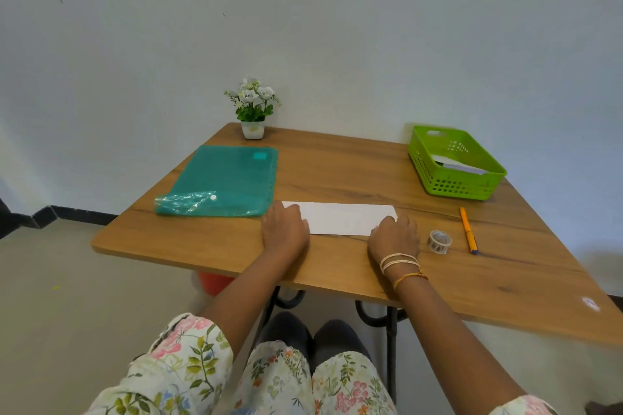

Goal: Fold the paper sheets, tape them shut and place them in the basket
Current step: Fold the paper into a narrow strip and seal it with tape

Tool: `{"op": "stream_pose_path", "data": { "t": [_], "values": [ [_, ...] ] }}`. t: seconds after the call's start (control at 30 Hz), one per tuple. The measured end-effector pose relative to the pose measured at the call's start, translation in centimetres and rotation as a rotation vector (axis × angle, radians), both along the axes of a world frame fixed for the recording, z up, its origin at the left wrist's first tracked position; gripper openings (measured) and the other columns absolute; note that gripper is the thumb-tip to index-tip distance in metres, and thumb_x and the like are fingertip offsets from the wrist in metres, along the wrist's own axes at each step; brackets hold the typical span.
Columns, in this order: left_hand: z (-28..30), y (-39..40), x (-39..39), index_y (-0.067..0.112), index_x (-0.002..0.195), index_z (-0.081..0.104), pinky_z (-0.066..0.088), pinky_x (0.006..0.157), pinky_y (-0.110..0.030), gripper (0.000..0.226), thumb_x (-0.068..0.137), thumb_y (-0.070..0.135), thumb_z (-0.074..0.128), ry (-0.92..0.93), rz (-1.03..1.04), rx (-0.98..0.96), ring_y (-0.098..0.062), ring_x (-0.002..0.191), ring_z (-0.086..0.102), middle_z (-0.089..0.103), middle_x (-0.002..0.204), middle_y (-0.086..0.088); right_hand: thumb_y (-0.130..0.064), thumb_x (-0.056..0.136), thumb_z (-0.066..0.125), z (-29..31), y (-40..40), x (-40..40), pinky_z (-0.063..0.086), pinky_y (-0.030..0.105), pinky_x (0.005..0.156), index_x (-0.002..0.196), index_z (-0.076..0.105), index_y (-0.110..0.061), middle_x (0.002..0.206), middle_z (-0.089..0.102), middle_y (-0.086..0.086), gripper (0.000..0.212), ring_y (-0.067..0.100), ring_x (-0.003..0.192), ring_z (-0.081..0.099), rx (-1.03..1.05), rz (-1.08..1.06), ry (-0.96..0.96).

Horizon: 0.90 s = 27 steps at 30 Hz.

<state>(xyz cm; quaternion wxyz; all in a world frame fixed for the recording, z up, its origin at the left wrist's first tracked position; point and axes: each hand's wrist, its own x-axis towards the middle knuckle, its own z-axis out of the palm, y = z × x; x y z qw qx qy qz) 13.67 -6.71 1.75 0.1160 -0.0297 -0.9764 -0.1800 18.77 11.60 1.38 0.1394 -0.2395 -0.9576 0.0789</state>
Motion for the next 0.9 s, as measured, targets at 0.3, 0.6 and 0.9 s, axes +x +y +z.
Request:
{"op": "stream_pose_path", "data": {
  "t": [0.3, 0.6, 0.9],
  "values": [
    [-1.6, 2.8, 1.6, 0.015, 0.129, 0.054, 0.015, 0.118, -0.048, 0.045, 0.094, 0.041, 0.041, 0.046, -0.156, -0.096, -0.03, 0.137, 0.032, 0.043, 0.144, -0.014, -0.023, 0.082, 0.066, 3.5, 3.9, 1.8, 0.037, 0.038, 0.097, 0.117, 0.056, -0.008, 0.124, 0.053, 0.016, 0.039, 0.033, 0.117, 0.046, 0.073, -0.221, -0.047],
    [-1.8, 3.6, 1.6, 0.014, 0.12, 0.062, 0.02, 0.115, -0.042, 0.034, 0.094, 0.031, 0.05, 0.155, -0.328, 0.136, -0.021, 0.126, 0.046, 0.058, 0.13, -0.006, -0.016, 0.083, 0.061, 2.4, 5.2, 2.2, 0.047, 0.035, 0.082, 0.099, 0.067, -0.017, 0.098, 0.07, 0.009, 0.017, 0.032, 0.097, 0.062, -0.106, -0.077, 0.115],
    [-1.4, 2.5, 1.2, 0.028, 0.118, 0.064, 0.044, 0.098, -0.028, 0.029, 0.092, 0.038, 0.059, 0.053, -0.556, 0.578, -0.003, 0.115, 0.052, 0.061, 0.124, 0.011, -0.006, 0.084, 0.069, 2.5, 0.2, -1.1, 0.049, 0.019, 0.055, 0.096, 0.07, -0.005, 0.081, 0.069, 0.008, 0.012, 0.013, 0.067, 0.062, -1.626, 0.113, 0.405]
  ]
}}
